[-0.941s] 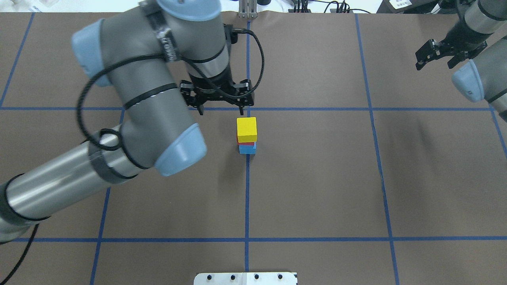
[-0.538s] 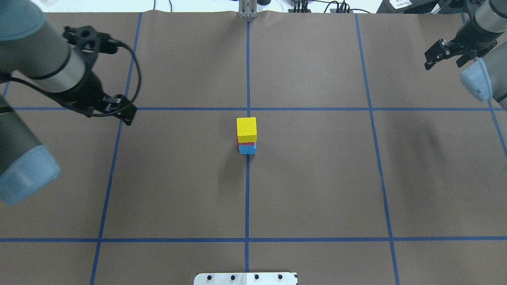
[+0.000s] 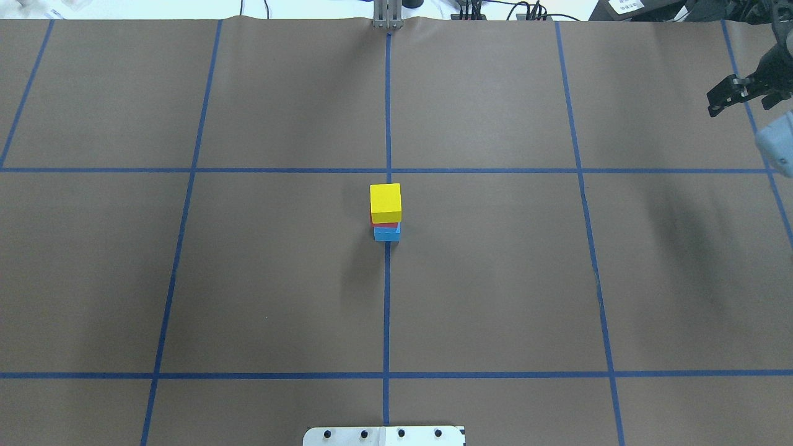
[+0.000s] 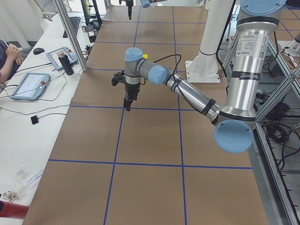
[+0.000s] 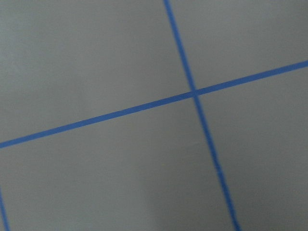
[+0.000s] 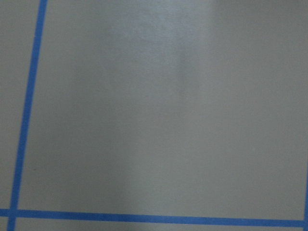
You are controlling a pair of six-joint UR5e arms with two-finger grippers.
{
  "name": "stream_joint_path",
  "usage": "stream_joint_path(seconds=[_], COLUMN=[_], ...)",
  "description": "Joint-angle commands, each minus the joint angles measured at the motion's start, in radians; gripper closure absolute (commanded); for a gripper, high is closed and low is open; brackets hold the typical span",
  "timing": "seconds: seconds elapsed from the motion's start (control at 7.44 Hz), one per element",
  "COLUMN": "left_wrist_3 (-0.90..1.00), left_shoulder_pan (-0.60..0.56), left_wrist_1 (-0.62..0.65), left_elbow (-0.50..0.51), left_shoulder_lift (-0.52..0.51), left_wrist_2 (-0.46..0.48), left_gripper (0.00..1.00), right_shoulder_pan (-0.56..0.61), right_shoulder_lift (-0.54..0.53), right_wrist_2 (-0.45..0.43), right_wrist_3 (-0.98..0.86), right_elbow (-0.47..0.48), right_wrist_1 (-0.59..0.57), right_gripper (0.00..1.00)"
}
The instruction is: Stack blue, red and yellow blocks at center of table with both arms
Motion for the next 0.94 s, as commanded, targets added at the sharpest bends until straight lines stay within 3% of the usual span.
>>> stream_joint_path(seconds=[0.0, 0.27, 0.67, 0.81], left_wrist_3=[0.227, 0.243, 0.237, 0.236], left_shoulder_pan=[-0.157, -0.200, -0.217, -0.217], left_wrist_1=[-0.047, -0.102, -0.104, -0.090], left_elbow=[0.168, 0.265, 0.290, 0.295], left_shoulder_lift=[0.011, 0.012, 0.000, -0.002], left_wrist_2=[-0.050, -0.052, -0.052, -0.067], left_gripper=[0.00, 0.00, 0.00, 0.00], right_shoulder_pan=[0.139, 0.245, 0.333, 0.341], right_shoulder_lift=[-0.073, -0.111, -0.119, -0.136], right_wrist_2=[0.159, 0.206, 0.209, 0.211], right_wrist_3=[-0.130, -0.299, -0.396, -0.425], right_elbow=[-0.011, -0.011, 0.004, 0.007], right_wrist_1=[0.036, -0.077, -0.306, -0.307], right_gripper=[0.01, 0.01, 0.01, 0.01])
